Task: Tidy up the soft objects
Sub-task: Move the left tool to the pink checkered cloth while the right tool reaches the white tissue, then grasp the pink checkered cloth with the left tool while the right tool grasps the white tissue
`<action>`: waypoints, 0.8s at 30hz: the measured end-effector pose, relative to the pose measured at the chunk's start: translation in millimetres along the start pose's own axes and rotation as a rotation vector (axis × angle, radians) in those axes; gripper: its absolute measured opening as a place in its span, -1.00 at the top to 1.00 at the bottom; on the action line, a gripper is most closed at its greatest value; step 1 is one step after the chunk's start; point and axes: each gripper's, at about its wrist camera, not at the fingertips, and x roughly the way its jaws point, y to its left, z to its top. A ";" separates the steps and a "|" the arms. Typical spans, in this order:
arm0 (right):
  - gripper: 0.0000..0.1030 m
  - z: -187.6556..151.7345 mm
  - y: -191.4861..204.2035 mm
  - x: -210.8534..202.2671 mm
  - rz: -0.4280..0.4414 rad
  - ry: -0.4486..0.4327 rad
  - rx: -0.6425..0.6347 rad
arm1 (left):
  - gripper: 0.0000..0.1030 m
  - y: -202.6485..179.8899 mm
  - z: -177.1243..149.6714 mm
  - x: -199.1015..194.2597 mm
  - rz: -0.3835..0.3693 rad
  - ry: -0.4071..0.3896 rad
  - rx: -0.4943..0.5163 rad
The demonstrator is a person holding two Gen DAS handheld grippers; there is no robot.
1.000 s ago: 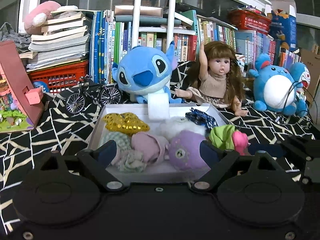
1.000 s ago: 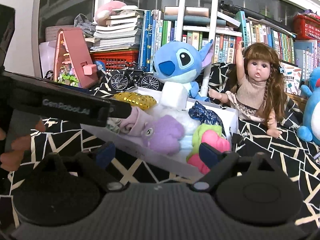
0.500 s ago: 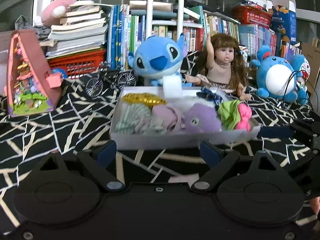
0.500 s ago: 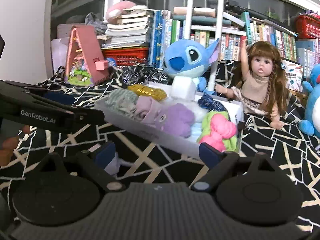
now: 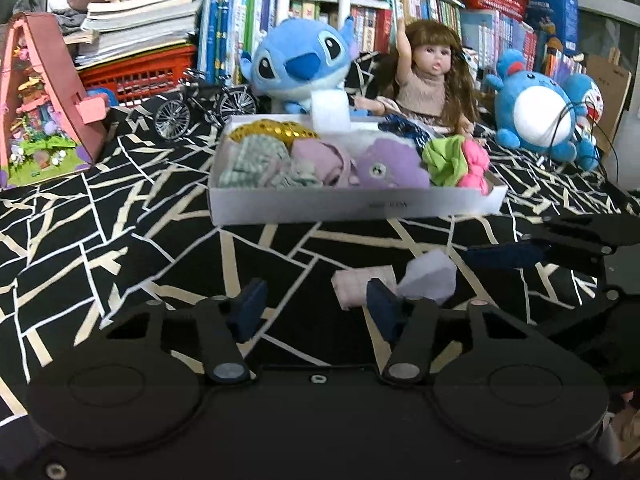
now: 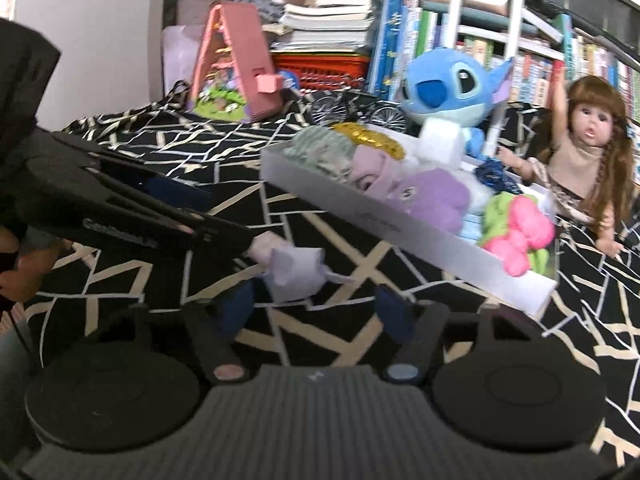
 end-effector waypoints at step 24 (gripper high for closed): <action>0.38 -4.8 -18.3 -14.0 -0.125 -0.025 0.066 | 0.07 -27.7 2.0 26.2 -0.039 0.031 0.026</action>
